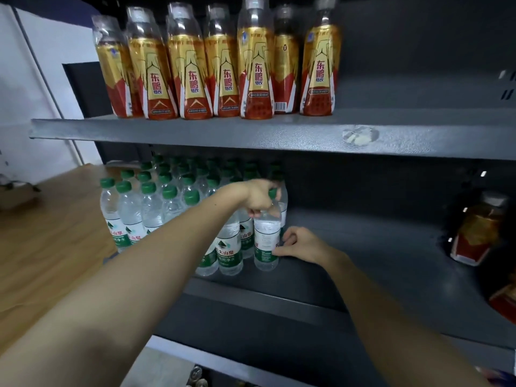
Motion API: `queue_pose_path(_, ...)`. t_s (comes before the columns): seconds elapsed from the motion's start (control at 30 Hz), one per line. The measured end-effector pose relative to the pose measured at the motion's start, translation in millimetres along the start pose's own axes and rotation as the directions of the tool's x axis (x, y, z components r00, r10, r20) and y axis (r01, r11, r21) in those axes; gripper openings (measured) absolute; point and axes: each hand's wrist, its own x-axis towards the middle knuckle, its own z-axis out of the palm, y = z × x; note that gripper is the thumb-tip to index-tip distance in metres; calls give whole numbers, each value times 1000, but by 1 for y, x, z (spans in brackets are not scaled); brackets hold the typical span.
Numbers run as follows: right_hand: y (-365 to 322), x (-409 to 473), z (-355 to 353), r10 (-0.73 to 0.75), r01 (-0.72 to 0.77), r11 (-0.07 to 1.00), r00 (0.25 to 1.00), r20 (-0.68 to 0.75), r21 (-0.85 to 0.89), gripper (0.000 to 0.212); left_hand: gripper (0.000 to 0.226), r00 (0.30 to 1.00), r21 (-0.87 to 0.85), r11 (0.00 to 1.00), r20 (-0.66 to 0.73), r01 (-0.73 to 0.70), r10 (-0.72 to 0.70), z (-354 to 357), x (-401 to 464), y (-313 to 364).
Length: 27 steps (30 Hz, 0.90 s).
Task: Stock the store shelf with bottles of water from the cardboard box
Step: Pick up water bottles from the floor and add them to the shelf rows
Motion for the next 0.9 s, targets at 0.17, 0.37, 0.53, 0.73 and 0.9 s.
queue_pose_path(0.17, -15, -1, 31, -78, 76, 997, 994, -81, -30, 61, 67, 990, 138, 990, -127, -39, 57, 0, 1, -7)
queue_pose_path(0.37, -17, 7, 47, -34, 12, 995, 973, -227, -96, 86, 61, 961, 246, 969, -274, 27, 43, 9, 10, -8)
queue_pose_path(0.53, -19, 12, 43, -9, -12, 997, 962, -274, -75, 58, 72, 930, 206, 978, -367, 43, 37, 15, 18, -12)
queue_pose_path(0.73, -18, 19, 46, -24, -12, 991, 963, -269, -131, 49, 85, 921, 95, 995, -389, 20, 19, 23, 27, -16)
queue_pose_path(0.9, -27, 12, 48, 26, -58, 990, 971, -237, -127, 55, 82, 906, 48, 998, -423, 31, -8, 26, 21, -15)
